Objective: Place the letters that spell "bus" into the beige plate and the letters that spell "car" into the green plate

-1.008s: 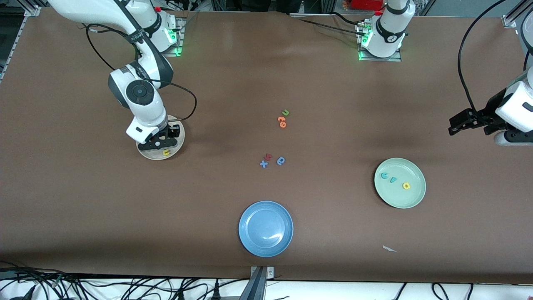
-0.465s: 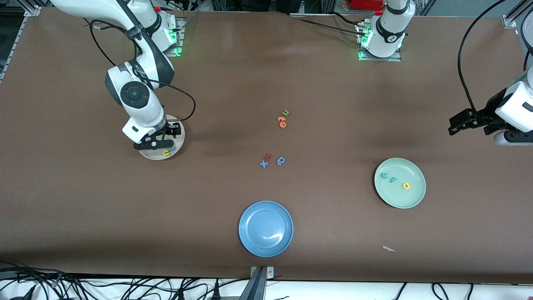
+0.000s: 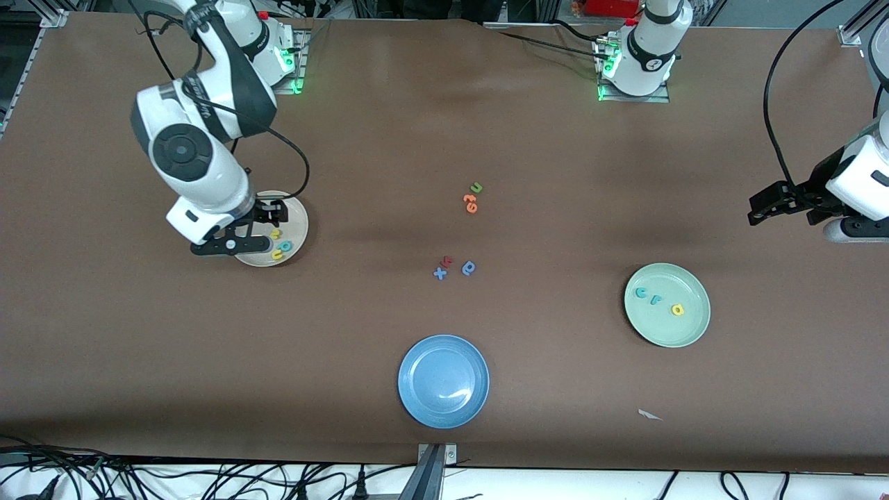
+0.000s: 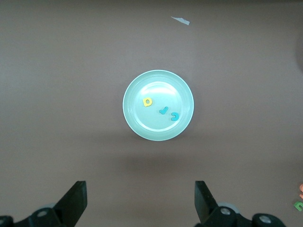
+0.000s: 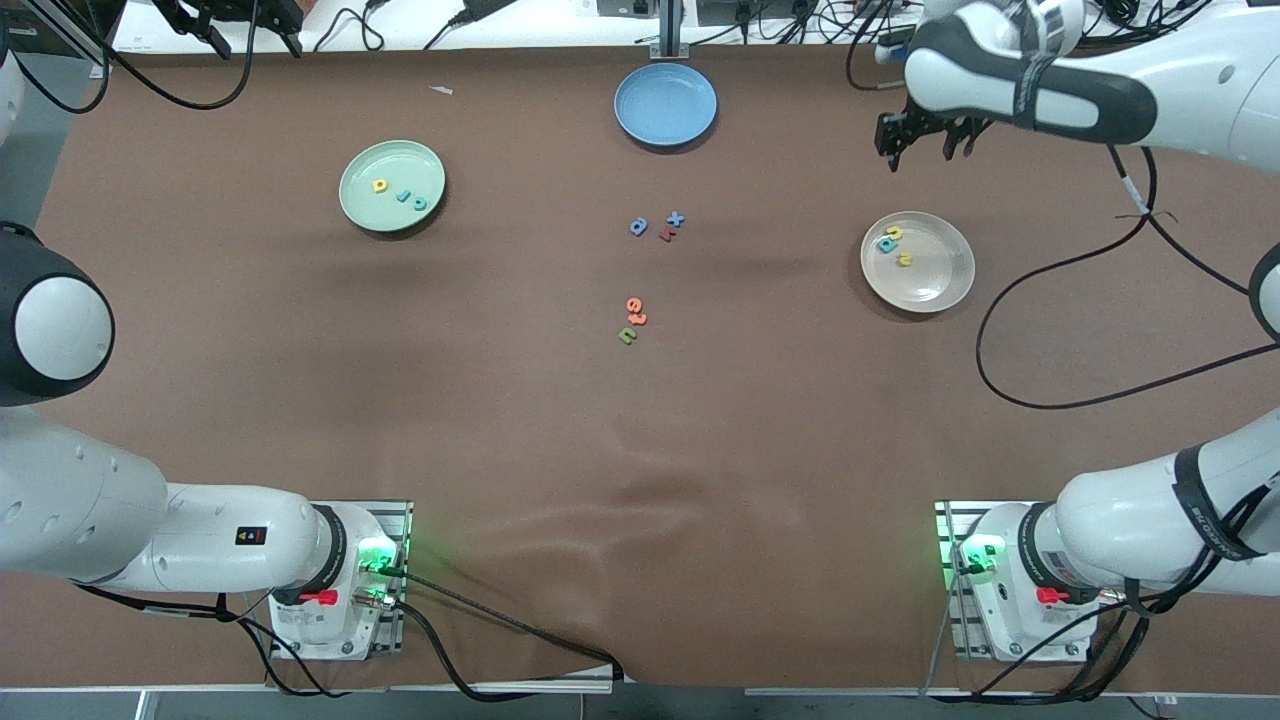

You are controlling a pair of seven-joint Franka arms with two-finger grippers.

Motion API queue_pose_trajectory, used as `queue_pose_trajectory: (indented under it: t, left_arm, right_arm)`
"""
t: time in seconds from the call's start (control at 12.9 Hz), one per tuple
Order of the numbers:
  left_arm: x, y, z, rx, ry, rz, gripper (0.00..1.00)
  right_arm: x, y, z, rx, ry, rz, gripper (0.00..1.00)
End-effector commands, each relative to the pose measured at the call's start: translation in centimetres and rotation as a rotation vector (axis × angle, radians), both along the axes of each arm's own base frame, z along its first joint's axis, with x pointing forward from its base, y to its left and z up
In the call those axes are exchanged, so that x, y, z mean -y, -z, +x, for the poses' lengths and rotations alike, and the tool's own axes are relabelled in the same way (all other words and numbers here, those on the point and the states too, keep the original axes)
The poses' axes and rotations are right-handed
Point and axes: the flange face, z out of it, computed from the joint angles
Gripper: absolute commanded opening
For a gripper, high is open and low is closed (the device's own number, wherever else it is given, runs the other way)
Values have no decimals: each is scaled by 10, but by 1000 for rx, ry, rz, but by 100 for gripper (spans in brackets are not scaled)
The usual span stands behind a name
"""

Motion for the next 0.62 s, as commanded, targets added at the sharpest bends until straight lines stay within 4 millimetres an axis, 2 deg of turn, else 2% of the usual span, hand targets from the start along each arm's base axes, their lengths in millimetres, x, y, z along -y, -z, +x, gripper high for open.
queue_pose_trajectory:
  t: [0.0, 0.31, 0.39, 0.47, 0.54]
  left_arm:
    - [1, -3, -6, -2, -5, -20, 100]
    - [1, -4, -6, 1, -5, -20, 100]
    - [1, -3, -6, -3, -5, -20, 100]
    - [1, -3, -6, -2, -5, -20, 100]
    - [1, -4, -6, 0, -5, -20, 100]
  right_arm:
    - [24, -42, 8, -28, -15, 46, 86]
    - [88, -99, 0, -48, -43, 121, 88]
    - [108, -115, -1, -28, -29, 125, 95]
    - [121, -131, -4, -3, -5, 136, 99]
    - [122, -143, -11, 7, -7, 140, 100]
